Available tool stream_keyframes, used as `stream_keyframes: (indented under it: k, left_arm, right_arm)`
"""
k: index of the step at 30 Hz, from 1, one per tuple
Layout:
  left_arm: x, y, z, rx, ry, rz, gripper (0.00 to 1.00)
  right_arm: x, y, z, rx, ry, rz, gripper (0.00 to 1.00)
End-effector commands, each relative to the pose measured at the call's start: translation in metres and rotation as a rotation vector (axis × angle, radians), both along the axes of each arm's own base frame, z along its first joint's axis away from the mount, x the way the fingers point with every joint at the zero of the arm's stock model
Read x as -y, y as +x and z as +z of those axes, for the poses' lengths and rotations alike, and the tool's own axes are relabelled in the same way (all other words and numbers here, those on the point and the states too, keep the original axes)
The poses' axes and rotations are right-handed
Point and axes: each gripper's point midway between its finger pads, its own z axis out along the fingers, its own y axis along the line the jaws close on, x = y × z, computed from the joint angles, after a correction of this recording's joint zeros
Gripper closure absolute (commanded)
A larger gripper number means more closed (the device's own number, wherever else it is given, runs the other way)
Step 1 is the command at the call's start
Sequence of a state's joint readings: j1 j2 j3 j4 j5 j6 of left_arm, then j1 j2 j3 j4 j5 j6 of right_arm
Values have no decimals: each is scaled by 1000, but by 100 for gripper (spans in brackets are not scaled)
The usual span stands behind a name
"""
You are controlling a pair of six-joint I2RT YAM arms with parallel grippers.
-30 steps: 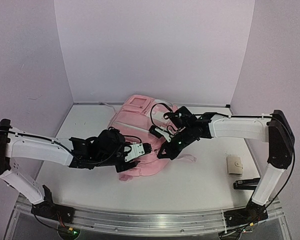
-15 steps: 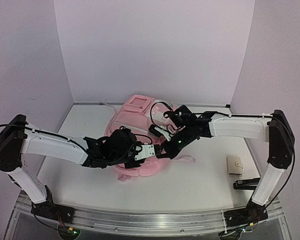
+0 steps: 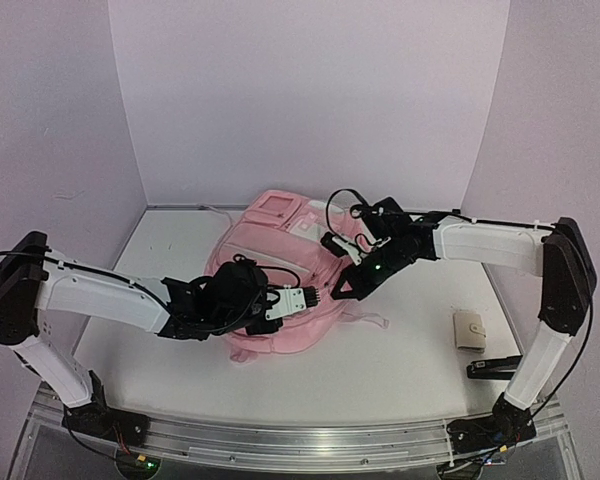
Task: Pack the student bag
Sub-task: Zip the student bag at the center of the board.
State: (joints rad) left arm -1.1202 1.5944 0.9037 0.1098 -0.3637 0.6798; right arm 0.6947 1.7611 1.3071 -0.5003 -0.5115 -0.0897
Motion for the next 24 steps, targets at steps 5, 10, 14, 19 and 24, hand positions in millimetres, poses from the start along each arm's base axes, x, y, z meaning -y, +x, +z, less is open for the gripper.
stream_keyframes:
  k: [5,10,14,19,24]
  left_arm:
    - [-24,-4,32,23,-97,55,100]
    - [-28,-8,31,-2,-99,51,100]
    - [-31,-11,32,-12,-115,49,100]
    - [-23,-14,31,-48,-171,40,100]
    - [-6,-7,37,-171,-273,112,75]
  right_arm:
    - [51,67,27,130,-53,-171,100]
    - [70,102,19,164,-111,-231,100]
    - [86,127,11,171,-146,-283,100]
    - [99,153,10,194,-166,-330,100]
    - [96,160,23,204,-129,-328,100]
